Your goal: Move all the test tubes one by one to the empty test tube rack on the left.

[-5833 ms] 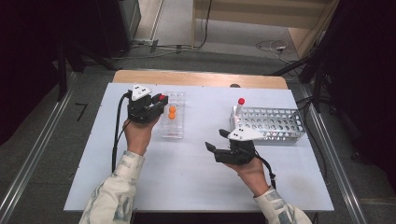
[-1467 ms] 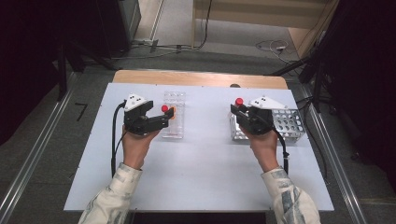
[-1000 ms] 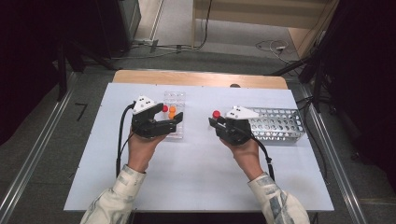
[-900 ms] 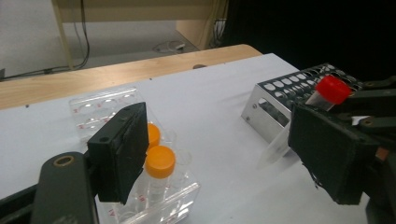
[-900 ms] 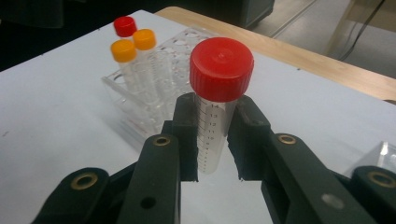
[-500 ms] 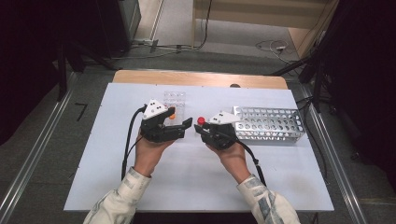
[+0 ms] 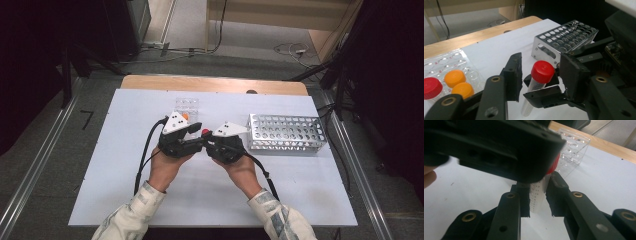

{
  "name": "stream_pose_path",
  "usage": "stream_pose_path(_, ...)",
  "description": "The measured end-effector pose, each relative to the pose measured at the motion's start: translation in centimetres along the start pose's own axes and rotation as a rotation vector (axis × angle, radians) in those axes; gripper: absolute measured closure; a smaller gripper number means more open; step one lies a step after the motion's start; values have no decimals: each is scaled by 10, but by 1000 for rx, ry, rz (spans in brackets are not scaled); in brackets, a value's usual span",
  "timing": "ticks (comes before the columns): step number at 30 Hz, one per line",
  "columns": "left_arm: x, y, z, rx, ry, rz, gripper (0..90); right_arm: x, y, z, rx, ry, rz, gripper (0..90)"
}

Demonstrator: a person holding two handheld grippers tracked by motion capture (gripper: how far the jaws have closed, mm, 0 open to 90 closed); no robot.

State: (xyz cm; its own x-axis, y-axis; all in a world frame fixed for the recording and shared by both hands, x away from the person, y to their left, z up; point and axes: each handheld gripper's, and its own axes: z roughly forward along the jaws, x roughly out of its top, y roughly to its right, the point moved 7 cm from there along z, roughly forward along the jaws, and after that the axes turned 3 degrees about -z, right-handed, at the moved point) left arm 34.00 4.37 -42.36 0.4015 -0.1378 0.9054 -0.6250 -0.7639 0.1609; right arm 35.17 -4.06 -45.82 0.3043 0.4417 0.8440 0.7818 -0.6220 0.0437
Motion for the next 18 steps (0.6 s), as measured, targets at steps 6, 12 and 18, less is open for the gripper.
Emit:
stream_pose_path(6, -1, 0, 1, -7, -1, 7, 672, 1, -2, -1, 1, -2, -6, 707)
stream_pose_path(12, -1, 1, -1, -9, 7, 17, 693, 1, -2, -2, 5, 0, -5, 705)
stream_pose_path(18, 4, -2, -7, -20, 21, -2, 698, 2, -6, -8, 49, 4, 1, 508)
